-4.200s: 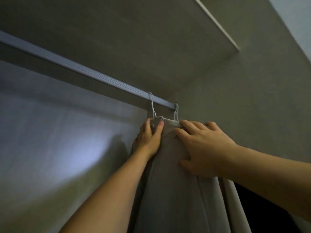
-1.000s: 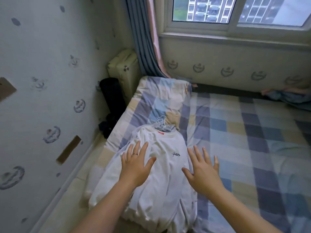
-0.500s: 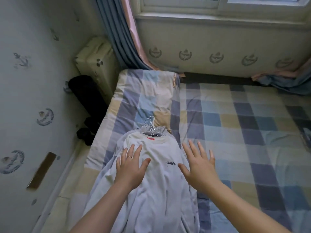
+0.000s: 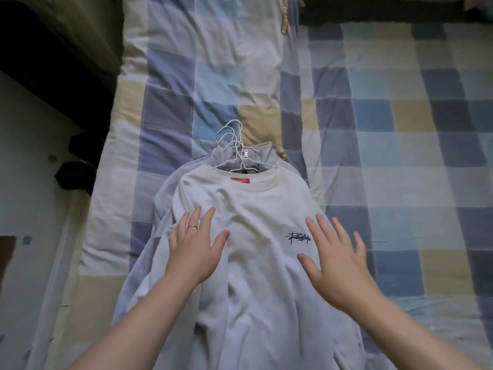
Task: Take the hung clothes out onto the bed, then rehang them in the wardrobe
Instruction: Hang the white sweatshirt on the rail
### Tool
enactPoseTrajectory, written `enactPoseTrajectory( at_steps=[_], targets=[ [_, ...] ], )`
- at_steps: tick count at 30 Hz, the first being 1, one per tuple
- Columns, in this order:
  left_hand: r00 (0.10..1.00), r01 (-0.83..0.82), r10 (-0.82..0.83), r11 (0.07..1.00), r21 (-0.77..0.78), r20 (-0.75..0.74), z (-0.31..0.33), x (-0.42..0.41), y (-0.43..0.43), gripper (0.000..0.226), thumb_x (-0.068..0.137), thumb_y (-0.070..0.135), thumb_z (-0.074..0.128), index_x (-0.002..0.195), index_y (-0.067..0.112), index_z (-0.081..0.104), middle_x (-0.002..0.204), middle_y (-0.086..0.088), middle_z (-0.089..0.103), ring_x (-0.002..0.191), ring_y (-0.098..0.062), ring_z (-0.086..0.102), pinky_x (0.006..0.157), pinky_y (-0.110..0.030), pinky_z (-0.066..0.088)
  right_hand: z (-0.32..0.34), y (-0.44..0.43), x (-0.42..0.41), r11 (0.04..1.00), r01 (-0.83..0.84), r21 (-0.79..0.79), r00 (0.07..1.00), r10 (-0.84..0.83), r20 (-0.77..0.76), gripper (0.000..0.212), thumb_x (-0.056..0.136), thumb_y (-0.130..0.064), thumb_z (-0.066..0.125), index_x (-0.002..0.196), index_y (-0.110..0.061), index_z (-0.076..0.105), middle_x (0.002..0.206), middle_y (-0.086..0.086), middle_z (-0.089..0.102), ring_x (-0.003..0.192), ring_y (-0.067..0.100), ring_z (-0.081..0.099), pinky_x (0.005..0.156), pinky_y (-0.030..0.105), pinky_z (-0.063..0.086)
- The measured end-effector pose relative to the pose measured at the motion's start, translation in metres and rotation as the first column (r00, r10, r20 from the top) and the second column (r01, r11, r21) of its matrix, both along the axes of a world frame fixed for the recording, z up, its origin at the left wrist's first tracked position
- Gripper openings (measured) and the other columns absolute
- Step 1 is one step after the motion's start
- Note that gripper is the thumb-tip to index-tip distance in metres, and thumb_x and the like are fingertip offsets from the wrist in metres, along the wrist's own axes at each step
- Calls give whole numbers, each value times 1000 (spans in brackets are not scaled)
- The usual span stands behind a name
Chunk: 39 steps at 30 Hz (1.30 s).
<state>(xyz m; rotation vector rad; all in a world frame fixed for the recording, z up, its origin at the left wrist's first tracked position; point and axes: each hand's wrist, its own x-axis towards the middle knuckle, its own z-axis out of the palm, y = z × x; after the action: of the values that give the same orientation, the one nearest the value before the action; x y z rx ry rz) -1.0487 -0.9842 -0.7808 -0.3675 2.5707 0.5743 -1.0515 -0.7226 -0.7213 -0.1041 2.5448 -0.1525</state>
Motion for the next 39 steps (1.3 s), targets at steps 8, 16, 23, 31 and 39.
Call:
enactPoseTrajectory(
  at_steps=[8, 16, 23, 31, 39],
  targets=[
    [987, -5, -22, 986, -167, -157, -126, -82, -33, 65, 96, 54, 44, 152, 26, 28, 164, -4, 16, 150, -27, 8, 117, -48, 11, -159, -28, -84, 998, -31, -52, 996, 26, -86, 67, 99, -49, 36, 155, -30, 4, 164, -7, -2, 151, 20, -3, 118, 48, 5],
    [971, -133, 85, 969, -207, -225, -159, -138, -48, 55, 95, 47, 49, 143, 22, 39, 150, -14, 40, 135, -39, 32, 109, -49, 27, -226, -37, -153, 994, -47, -97, 988, 32, -154, 67, 99, -54, 27, 155, -29, 1, 164, -5, -3, 150, 21, -2, 119, 53, 6],
    [927, -230, 197, 971, -68, -318, -150, -143, -48, 35, 97, 45, 50, 115, 17, 62, 127, -14, 59, 121, -39, 46, 100, -46, 35, -221, -29, -172, 995, 16, -95, 993, -27, -114, 71, 98, -47, 40, 155, -23, 5, 163, -3, 10, 147, 24, 16, 114, 50, 20],
    [869, 71, 78, 958, 279, -488, -82, -109, -58, 9, 90, 25, 64, 92, 23, 55, 87, 9, 49, 88, -26, 54, 80, -40, 42, -148, 15, -161, 968, 142, -205, 987, -155, -49, 15, 97, -17, 49, 106, -13, 61, 105, 13, 64, 102, 34, 58, 80, 38, 44],
    [976, 197, -153, 926, 322, -158, 31, -52, -61, 9, 91, 21, 63, 95, 14, 66, 92, -6, 68, 92, -27, 62, 80, -40, 46, 13, 49, -42, 922, 110, -372, 976, -171, -137, 31, 98, -18, 54, 69, -27, 47, 65, -9, 49, 64, 18, 48, 60, 29, 37]
  ],
)
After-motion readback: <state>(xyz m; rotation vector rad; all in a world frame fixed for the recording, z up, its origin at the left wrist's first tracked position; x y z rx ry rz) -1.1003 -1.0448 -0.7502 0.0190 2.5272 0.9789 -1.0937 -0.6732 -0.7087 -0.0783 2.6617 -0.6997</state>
